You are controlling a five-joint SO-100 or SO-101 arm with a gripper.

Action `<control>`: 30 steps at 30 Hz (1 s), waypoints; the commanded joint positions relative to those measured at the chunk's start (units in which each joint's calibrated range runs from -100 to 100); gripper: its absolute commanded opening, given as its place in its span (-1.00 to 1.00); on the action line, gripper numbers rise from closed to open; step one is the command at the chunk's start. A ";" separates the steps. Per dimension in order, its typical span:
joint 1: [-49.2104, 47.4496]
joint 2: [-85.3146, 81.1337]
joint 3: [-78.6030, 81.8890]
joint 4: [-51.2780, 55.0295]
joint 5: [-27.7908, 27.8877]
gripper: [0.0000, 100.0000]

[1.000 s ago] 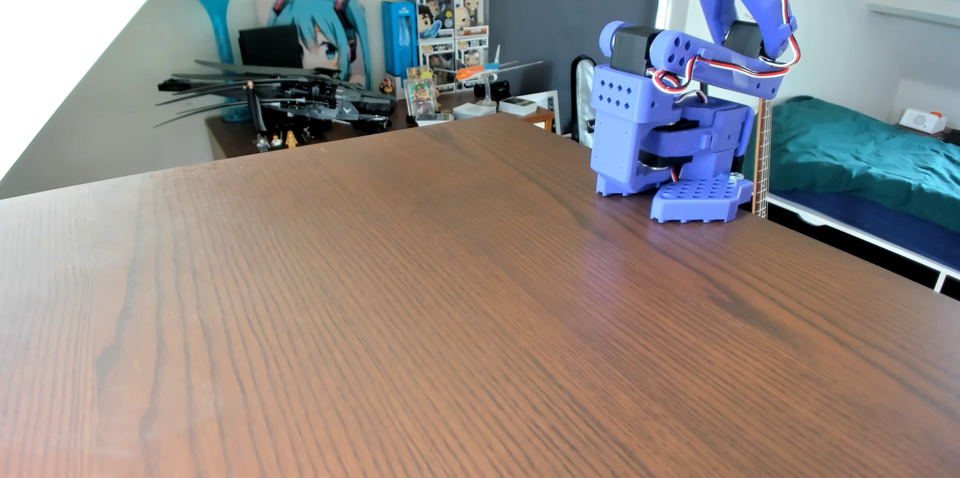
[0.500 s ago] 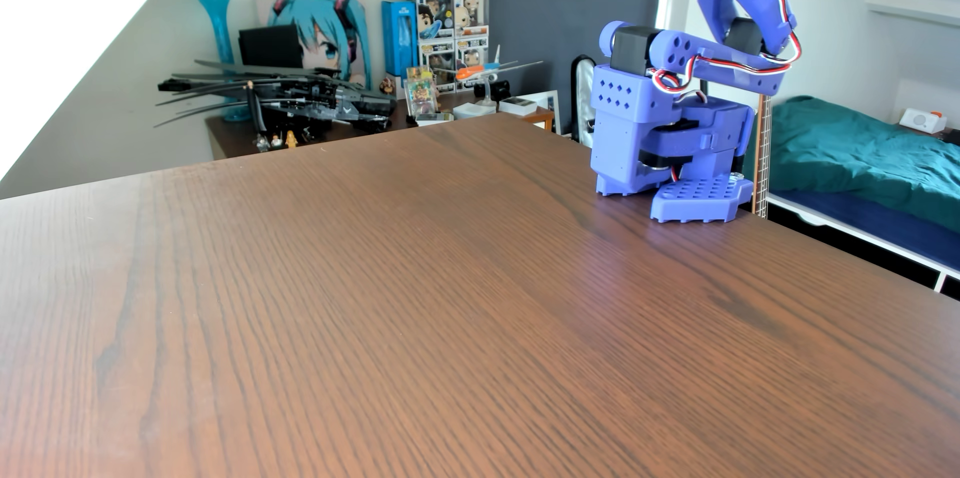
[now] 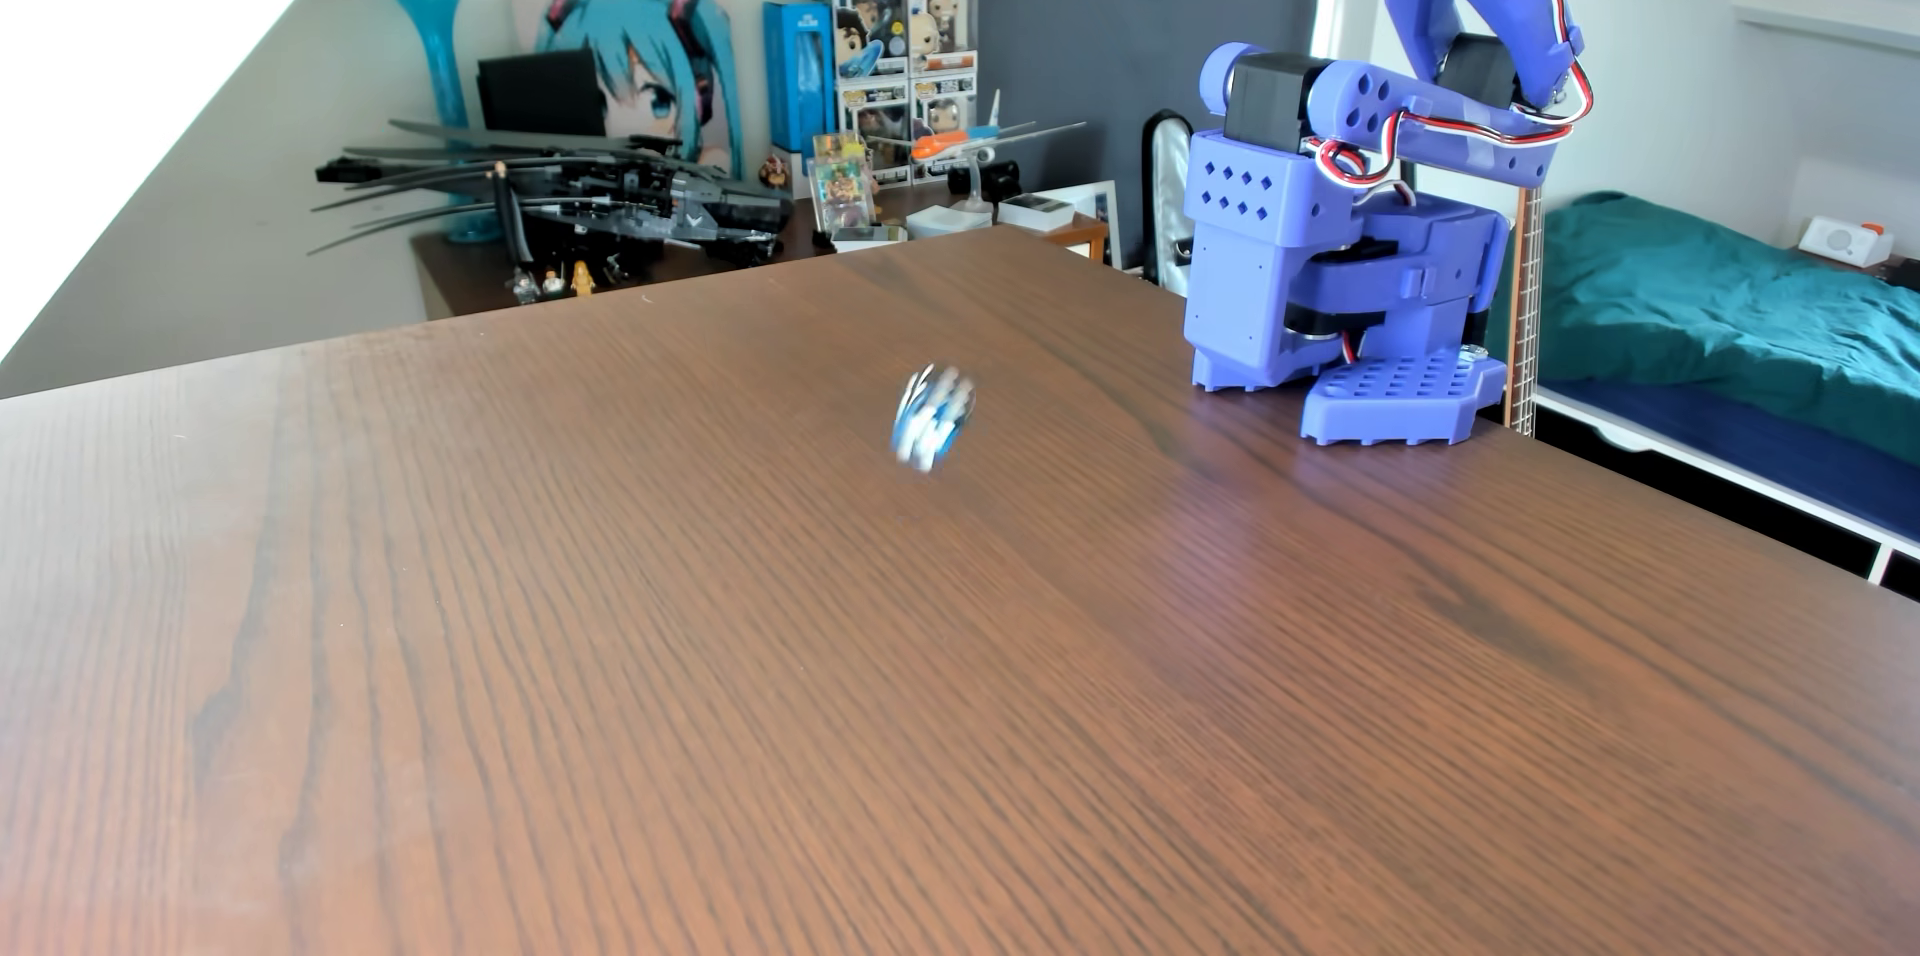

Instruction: Grab the blue dice

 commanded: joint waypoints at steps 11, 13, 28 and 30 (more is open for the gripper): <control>-0.13 -0.08 -0.27 -0.30 0.25 -0.65; -0.13 -0.08 -0.27 -0.30 0.25 -0.65; -0.21 -0.08 3.71 -0.72 0.30 -0.68; -0.87 -0.08 6.43 -0.81 0.30 -0.82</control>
